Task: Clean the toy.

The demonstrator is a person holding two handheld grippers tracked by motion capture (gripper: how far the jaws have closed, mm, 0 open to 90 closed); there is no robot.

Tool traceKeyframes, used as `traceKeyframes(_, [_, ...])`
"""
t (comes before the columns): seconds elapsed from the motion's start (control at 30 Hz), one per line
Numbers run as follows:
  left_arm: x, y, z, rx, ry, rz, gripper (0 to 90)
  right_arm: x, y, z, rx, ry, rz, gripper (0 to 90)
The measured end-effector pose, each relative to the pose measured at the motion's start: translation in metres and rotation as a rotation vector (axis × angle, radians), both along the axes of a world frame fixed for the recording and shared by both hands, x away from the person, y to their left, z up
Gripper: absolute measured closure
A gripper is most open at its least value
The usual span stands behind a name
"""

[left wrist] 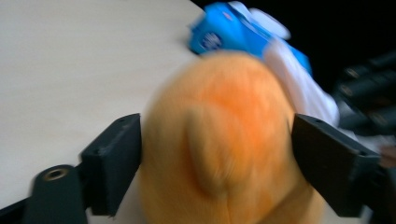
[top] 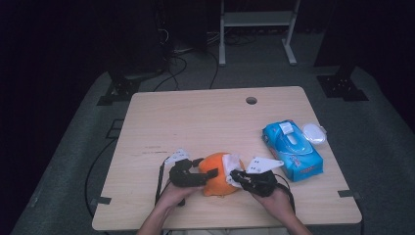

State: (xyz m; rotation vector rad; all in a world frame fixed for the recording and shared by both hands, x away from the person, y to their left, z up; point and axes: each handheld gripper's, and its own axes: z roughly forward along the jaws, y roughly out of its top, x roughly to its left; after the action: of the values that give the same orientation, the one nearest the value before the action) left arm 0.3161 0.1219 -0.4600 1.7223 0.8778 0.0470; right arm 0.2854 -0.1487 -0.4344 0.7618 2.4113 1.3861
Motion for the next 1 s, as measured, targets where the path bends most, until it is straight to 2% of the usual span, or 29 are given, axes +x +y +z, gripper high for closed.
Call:
traceKeyframes(0.03, [-0.002, -0.001, 0.002, 0.022, -0.027, -0.011, 26.7, 0.003, -0.005, 0.001, 0.039, 0.022, -0.002, 82.5])
traceKeyframes(0.07, [-0.004, -0.002, 0.005, 0.039, -0.055, -0.018, 32.1, 0.007, -0.012, 0.001, 0.098, 0.058, -0.008, 82.5])
traceKeyframes(0.1, [-0.007, -0.004, 0.006, 0.054, -0.086, -0.019, 36.4, 0.012, -0.019, 0.001, 0.173, 0.102, -0.011, 82.4])
traceKeyframes(0.13, [-0.01, -0.007, 0.008, 0.073, -0.124, -0.029, 43.2, 0.02, -0.032, 0.0, 0.274, 0.15, -0.037, 82.4])
traceKeyframes(0.17, [-0.015, -0.013, 0.012, 0.102, -0.187, -0.025, 45.2, 0.021, -0.035, 0.001, 0.285, 0.152, -0.051, 82.3])
traceKeyframes(0.2, [-0.015, -0.013, 0.012, 0.102, -0.187, -0.025, 46.9, 0.021, -0.035, 0.001, 0.285, 0.152, -0.051, 82.3])
traceKeyframes(0.23, [-0.019, -0.017, 0.015, 0.114, -0.231, -0.023, 48.6, 0.022, -0.041, 0.006, 0.293, 0.133, -0.083, 82.3])
traceKeyframes(0.27, [-0.022, -0.019, 0.016, 0.125, -0.265, -0.024, 48.6, 0.022, -0.041, 0.006, 0.293, 0.133, -0.083, 82.3])
traceKeyframes(0.3, [-0.03, -0.027, 0.018, 0.179, -0.364, -0.043, 49.6, 0.021, -0.042, 0.012, 0.302, 0.113, -0.094, 82.2])
traceKeyframes(0.33, [-0.03, -0.027, 0.018, 0.179, -0.364, -0.043, 49.6, 0.021, -0.042, 0.012, 0.302, 0.113, -0.094, 82.2])
traceKeyframes(0.37, [-0.033, -0.031, 0.019, 0.205, -0.402, -0.064, 49.6, 0.021, -0.042, 0.014, 0.31, 0.106, -0.095, 82.2])
traceKeyframes(0.43, [-0.038, -0.036, 0.021, 0.24, -0.433, -0.098, 48.6, 0.019, -0.04, 0.017, 0.298, 0.098, -0.086, 82.0])
traceKeyframes(0.47, [-0.038, -0.035, 0.021, 0.241, -0.425, -0.115, 46.6, 0.018, -0.038, 0.017, 0.273, 0.091, -0.083, 82.0])
traceKeyframes(0.5, [-0.035, -0.032, 0.022, 0.21, -0.364, -0.121, 30.6, 0.017, -0.035, 0.015, 0.238, 0.095, -0.064, 82.1])
traceKeyframes(0.53, [-0.031, -0.028, 0.022, 0.174, -0.305, -0.102, 22.8, 0.016, -0.033, 0.015, 0.216, 0.097, -0.055, 82.1])
traceKeyframes(0.57, [-0.028, -0.027, 0.022, 0.16, -0.273, -0.091, 16.9, 0.014, -0.028, 0.014, 0.179, 0.094, -0.037, 82.1])
traceKeyframes(0.6, [-0.025, -0.026, 0.021, 0.152, -0.231, -0.09, 13.7, 0.012, -0.025, 0.014, 0.173, 0.092, -0.027, 82.1])
traceKeyframes(0.63, [-0.025, -0.026, 0.018, 0.157, -0.225, -0.103, 14.7, 0.009, -0.02, 0.015, 0.174, 0.092, -0.009, 82.1])
traceKeyframes(0.67, [-0.027, -0.026, 0.017, 0.175, -0.244, -0.104, 22.8, 0.007, -0.016, 0.017, 0.157, 0.078, 0.001, 82.1])
traceKeyframes(0.7, [-0.027, -0.026, 0.017, 0.175, -0.244, -0.104, 32.5, 0.007, -0.016, 0.017, 0.157, 0.078, 0.001, 82.1])
traceKeyframes(0.73, [-0.028, -0.027, 0.018, 0.187, -0.266, -0.098, 32.5, 0.005, -0.013, 0.02, 0.137, 0.057, -0.004, 82.1])
traceKeyframes(0.77, [-0.03, -0.028, 0.021, 0.189, -0.314, -0.086, 44.5, 0.006, -0.015, 0.024, 0.148, 0.041, -0.017, 82.2])
traceKeyframes(0.8, [-0.032, -0.032, 0.022, 0.196, -0.384, -0.072, 47.0, 0.006, -0.017, 0.026, 0.154, 0.033, -0.024, 82.2])
traceKeyframes(0.83, [-0.032, -0.032, 0.022, 0.196, -0.384, -0.072, 48.5, 0.006, -0.017, 0.026, 0.154, 0.033, -0.024, 82.2])
traceKeyframes(0.87, [-0.034, -0.035, 0.024, 0.215, -0.45, -0.059, 48.5, 0.006, -0.02, 0.03, 0.152, 0.011, -0.038, 82.2])
traceKeyframes(0.9, [-0.037, -0.041, 0.026, 0.254, -0.576, -0.055, 49.2, 0.007, -0.027, 0.034, 0.181, -0.005, -0.062, 82.2])
traceKeyframes(0.97, [-0.036, -0.041, 0.024, 0.259, -0.588, -0.066, 48.8, 0.008, -0.029, 0.035, 0.197, -0.001, -0.068, 82.2])
traceKeyframes(1.0, [-0.034, -0.04, 0.021, 0.263, -0.566, -0.08, 47.1, 0.009, -0.03, 0.033, 0.201, 0.005, -0.071, 82.2])
